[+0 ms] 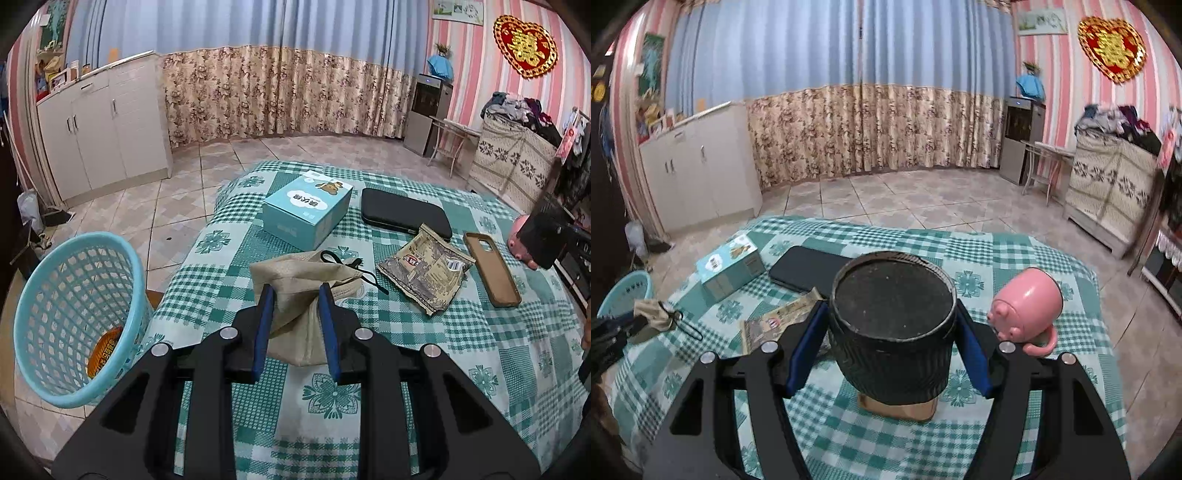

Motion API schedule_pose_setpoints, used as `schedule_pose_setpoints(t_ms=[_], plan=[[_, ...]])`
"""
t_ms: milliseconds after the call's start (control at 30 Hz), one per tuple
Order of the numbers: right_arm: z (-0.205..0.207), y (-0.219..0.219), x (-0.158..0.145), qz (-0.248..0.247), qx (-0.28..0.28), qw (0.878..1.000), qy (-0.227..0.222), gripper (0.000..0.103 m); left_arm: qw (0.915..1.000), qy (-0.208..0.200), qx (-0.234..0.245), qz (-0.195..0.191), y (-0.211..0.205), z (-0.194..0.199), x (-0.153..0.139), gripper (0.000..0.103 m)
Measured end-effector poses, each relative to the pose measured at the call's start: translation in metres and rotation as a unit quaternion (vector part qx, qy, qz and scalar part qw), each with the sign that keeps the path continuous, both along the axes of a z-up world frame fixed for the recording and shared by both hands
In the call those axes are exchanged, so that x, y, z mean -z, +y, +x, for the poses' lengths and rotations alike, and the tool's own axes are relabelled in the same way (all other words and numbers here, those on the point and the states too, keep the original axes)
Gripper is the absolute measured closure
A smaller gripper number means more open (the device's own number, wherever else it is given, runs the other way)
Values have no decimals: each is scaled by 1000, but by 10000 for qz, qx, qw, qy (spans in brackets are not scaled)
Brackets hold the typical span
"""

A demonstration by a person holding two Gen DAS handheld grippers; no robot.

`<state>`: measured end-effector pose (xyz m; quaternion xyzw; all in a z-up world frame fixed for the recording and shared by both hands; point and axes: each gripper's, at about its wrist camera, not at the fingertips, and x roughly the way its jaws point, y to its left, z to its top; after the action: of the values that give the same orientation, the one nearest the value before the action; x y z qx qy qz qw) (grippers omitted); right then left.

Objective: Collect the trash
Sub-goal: 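Grasp the black cylindrical container with the right tool while the left tool holds the beige bag, then carry the beige cloth bag over the basket and open the left tool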

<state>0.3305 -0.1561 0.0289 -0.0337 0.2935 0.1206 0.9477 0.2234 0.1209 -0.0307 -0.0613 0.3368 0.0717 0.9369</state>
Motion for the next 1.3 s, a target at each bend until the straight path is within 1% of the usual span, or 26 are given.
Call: schedule_pose_setpoints(t_ms=[133,300,433,600,767,900,1033,1100,1200,1300], plan=[[-6,22,10,-53,-218,9997,133,37,9999,-79,-99,44,11,-13,-4,79],[-19,66,22,-117,-594,9979,238,37,9991,-256,-345,15,41,-33,-15,79],[-26,100,23,-79,-847,9961,223,37,9975,-349,-605,121,73,-51,-24,79],[-37,147,25,-78,-1207,9925,187,37,9941,-444,-982,153,117,-72,-30,79],[-46,185,35,-133,-1492,9884,246,37,9897,-473,-1338,187,166,-91,-29,79],[-48,197,42,-190,-1580,9867,331,37,9858,-422,-1619,176,202,-99,-19,79],[-45,211,42,-101,-1608,9861,414,37,9815,-262,-1878,278,233,-98,0,79],[-48,222,40,-175,-1682,9850,355,37,9797,-182,-1985,216,248,-95,10,79],[-51,238,39,-215,-1812,9827,328,37,9785,-87,-2055,132,266,-88,22,79],[-55,251,42,-294,-1886,9811,319,37,9796,-32,-2008,55,277,-79,30,79]])
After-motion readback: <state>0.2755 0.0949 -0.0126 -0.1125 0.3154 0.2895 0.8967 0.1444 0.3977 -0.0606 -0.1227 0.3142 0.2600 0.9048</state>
